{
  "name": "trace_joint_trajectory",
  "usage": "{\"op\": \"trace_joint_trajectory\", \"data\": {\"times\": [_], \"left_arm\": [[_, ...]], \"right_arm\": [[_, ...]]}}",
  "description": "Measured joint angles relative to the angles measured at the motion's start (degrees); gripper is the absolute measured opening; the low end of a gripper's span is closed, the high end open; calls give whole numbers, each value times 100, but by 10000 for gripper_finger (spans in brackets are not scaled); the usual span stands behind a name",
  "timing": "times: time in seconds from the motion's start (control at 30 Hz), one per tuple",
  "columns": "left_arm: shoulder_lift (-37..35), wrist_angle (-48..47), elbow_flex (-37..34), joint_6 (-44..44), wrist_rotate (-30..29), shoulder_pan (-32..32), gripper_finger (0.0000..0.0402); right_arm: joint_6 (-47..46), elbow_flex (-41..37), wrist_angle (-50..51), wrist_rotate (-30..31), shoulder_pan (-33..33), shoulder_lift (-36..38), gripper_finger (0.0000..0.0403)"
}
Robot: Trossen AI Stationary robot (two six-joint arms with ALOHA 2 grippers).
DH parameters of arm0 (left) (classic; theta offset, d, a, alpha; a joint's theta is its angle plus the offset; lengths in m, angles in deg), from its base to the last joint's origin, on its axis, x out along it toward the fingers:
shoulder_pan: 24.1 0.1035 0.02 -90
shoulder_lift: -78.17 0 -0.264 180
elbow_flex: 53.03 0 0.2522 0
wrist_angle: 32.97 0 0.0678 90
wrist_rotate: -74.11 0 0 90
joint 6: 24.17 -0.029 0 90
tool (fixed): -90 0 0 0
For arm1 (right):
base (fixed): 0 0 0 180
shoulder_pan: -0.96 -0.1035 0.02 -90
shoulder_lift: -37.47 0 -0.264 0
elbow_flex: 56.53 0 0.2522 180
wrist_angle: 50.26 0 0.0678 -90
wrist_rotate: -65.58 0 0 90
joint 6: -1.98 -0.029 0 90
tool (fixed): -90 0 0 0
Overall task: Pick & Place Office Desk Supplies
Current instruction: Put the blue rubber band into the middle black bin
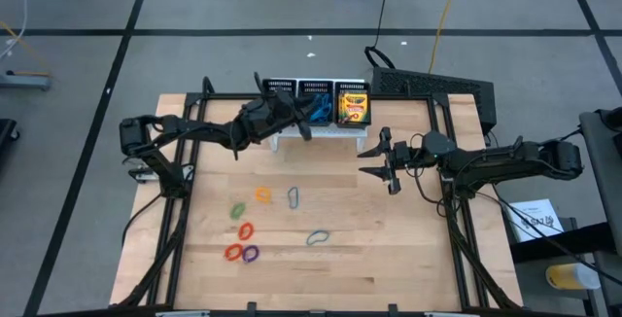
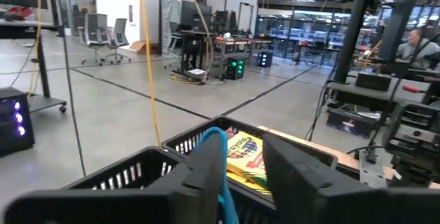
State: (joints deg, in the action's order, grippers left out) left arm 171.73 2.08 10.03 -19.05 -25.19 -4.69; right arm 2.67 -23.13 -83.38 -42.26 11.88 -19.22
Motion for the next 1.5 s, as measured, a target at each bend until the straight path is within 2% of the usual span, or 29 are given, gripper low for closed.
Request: {"op": "trace_joint_trajectory", "data": {"times": [0.23, 0.47, 0.6, 0.73, 0.9, 1.1, 1.23, 1.37, 1.5], "left_arm": [[-2, -459, 0, 85, -391, 2, 194], [-4, -492, 0, 134, -369, -41, 238], [-58, -507, 0, 118, -364, -149, 245], [-226, -967, -4, 46, -254, -322, 246], [-879, -2248, -4, -56, -214, -553, 246], [-1675, -3569, -4, 416, -295, -799, 246], [-1982, -3557, -4, 575, -458, -1015, 246], [-2195, -3510, -2, 314, -978, -1313, 246], [-2365, -3270, -165, 65, -1490, -1597, 246]], "right_arm": [[0, 0, 0, 0, 0, 0, 160], [7, 0, 1, 0, 0, 0, 160], [2, 0, 2, 0, 0, 0, 160], [0, 0, 37, 0, 0, 0, 160], [-5, 0, 44, -1, -5, -22, 160], [-259, 1, -21, 20, -81, -279, 160], [-297, 75, -74, 528, -476, -609, 160], [-286, 540, 580, 922, -1000, -1061, 160], [-271, 1441, 1913, 1412, -1567, -1650, 160]]}}
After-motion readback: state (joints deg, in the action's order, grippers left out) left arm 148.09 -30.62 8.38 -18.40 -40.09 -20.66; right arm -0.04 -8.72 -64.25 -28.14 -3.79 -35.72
